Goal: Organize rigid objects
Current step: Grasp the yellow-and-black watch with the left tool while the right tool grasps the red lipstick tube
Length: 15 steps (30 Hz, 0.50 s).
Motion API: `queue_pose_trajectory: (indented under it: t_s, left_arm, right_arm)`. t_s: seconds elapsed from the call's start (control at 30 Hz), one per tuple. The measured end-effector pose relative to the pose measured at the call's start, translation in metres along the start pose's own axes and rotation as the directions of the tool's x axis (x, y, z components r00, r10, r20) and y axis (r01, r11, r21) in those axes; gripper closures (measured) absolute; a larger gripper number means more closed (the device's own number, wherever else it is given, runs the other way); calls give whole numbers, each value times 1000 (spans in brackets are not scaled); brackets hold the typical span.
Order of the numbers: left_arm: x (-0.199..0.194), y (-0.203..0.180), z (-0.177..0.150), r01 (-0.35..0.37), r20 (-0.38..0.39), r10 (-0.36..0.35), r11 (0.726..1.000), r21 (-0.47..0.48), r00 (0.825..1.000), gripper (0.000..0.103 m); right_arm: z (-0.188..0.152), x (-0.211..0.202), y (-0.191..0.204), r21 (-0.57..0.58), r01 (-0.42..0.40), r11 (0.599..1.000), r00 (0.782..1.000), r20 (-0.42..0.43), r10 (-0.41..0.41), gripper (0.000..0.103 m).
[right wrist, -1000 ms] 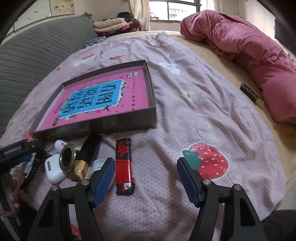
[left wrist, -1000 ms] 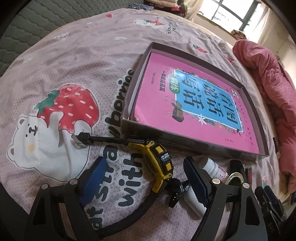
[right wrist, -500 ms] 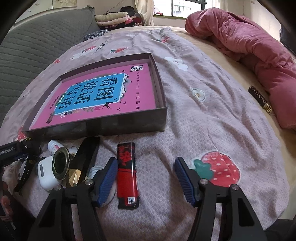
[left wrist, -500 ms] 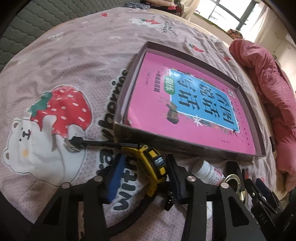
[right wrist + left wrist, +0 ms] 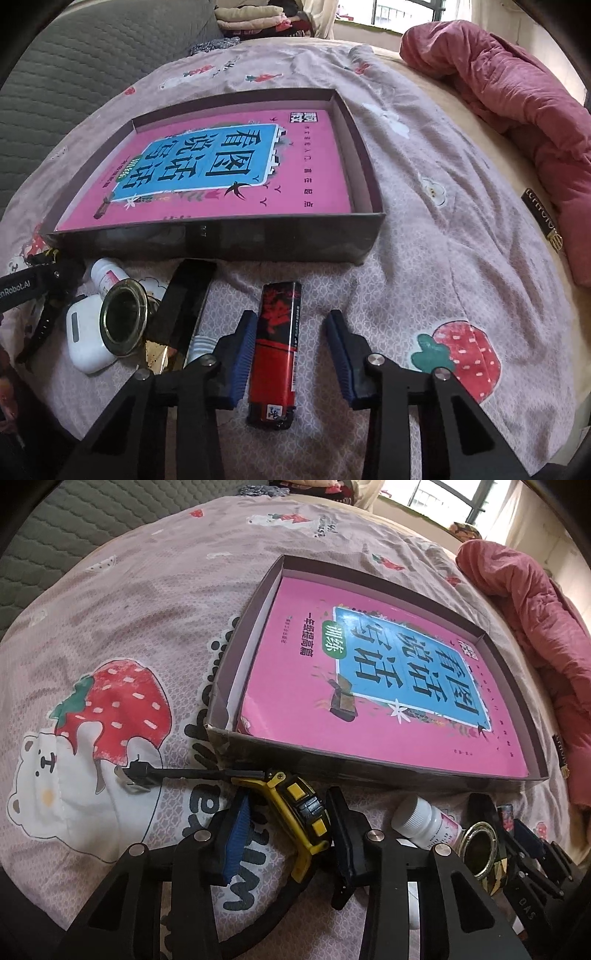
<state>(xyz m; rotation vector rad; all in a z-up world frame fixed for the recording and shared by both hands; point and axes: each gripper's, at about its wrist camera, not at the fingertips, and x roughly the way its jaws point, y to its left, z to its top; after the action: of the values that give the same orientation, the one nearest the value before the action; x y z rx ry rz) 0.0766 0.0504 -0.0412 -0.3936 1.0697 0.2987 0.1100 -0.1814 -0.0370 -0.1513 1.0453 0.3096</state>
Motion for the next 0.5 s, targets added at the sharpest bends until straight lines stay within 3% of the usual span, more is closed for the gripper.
queue_pose_trajectory:
  t_s: [0.13,0.5]
  left_arm:
    - [3,-2,1,-8,0,8,1000,6,1000,61]
    - [9,-7,3,-47,-1,48,998,30,999,62]
  right_arm:
    - [-1,-1,4,-23,-12,1000,1000,5,12,80]
    - [1,-11,0,-24,-23,999,999,38,23,80]
